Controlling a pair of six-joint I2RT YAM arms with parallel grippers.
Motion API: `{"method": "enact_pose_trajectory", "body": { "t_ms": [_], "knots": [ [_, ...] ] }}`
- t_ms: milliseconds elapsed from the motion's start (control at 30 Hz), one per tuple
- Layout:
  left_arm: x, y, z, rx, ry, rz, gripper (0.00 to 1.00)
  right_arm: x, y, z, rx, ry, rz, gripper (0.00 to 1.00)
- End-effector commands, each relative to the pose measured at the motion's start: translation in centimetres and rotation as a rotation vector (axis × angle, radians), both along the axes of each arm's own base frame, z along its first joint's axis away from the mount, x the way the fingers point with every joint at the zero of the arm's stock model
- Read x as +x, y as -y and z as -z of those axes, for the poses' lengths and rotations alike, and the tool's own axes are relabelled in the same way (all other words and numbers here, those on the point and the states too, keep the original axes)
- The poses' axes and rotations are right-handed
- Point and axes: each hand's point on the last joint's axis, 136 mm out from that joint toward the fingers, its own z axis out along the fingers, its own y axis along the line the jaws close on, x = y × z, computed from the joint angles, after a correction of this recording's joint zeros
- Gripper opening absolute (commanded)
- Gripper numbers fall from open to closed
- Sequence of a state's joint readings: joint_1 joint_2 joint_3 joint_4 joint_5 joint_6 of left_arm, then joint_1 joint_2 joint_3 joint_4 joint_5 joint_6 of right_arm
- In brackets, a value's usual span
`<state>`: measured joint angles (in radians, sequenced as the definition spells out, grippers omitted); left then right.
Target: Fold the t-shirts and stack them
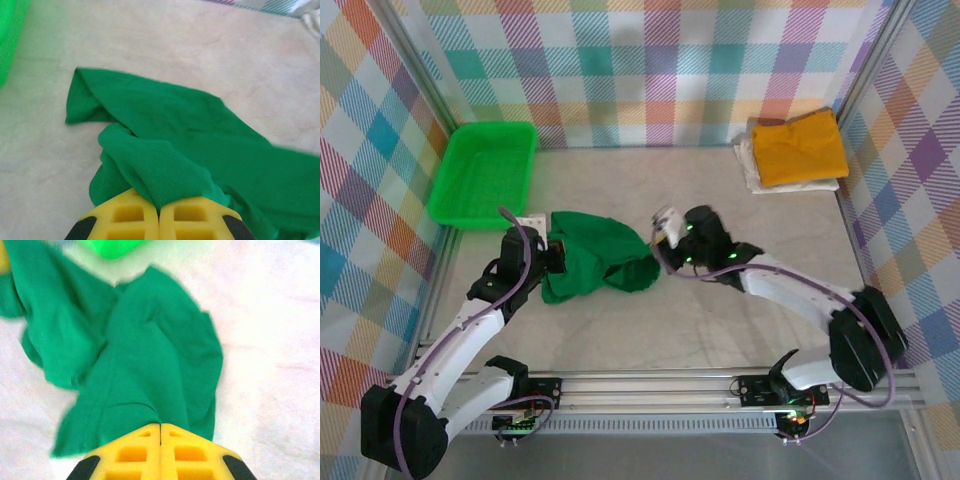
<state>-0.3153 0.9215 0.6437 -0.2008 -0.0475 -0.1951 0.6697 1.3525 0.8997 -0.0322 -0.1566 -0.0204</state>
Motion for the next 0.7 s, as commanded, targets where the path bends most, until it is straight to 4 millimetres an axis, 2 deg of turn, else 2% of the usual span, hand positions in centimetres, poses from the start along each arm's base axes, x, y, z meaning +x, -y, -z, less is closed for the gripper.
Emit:
{"method": "enact_pose_trajectory", "body": {
  "t_ms": [0,67,167,233,300,367,433,467,533,667],
  "knots": [
    [0.4,1.6,-2.8,-0.030,0.120,0.111,0.01,-1.3,1.2,-1.8,0.131,-0.222,0.003,0.00],
    [0.5,2.1,-2.9,-0.026,0.115,0.140,0.00,-1.9,1.5,-1.6,0.099,-0.229,-0.017,0.00],
    [0.7,2.7,-2.5,-0.027,0.089,0.173,0.00,-0.9,2.6,0.0,0.086,-0.282,0.068,0.00],
    [0.8,3.1,-2.1,-0.047,0.068,0.181,0.37,0.5,4.2,1.3,0.102,-0.344,0.178,0.00],
    [0.5,3.6,-1.3,-0.061,0.034,0.209,0.38,2.0,6.5,2.4,0.135,-0.390,0.311,0.00],
    [0.2,3.4,-0.7,-0.069,0.025,0.198,0.45,3.1,9.2,3.9,0.138,-0.428,0.457,0.00],
    [-0.1,3.0,-0.3,-0.065,0.024,0.176,0.32,3.8,12.4,5.4,0.128,-0.481,0.608,0.00],
    [-0.3,2.5,0.0,-0.061,0.024,0.152,0.29,3.9,13.8,6.1,0.127,-0.505,0.672,0.00],
    [-0.6,1.8,0.8,-0.052,0.017,0.117,0.31,3.7,16.1,7.5,0.111,-0.552,0.782,0.00],
    [-0.5,2.1,1.6,-0.038,-0.018,0.134,0.65,3.1,19.5,9.7,0.069,-0.622,0.941,0.00]
  ]
}}
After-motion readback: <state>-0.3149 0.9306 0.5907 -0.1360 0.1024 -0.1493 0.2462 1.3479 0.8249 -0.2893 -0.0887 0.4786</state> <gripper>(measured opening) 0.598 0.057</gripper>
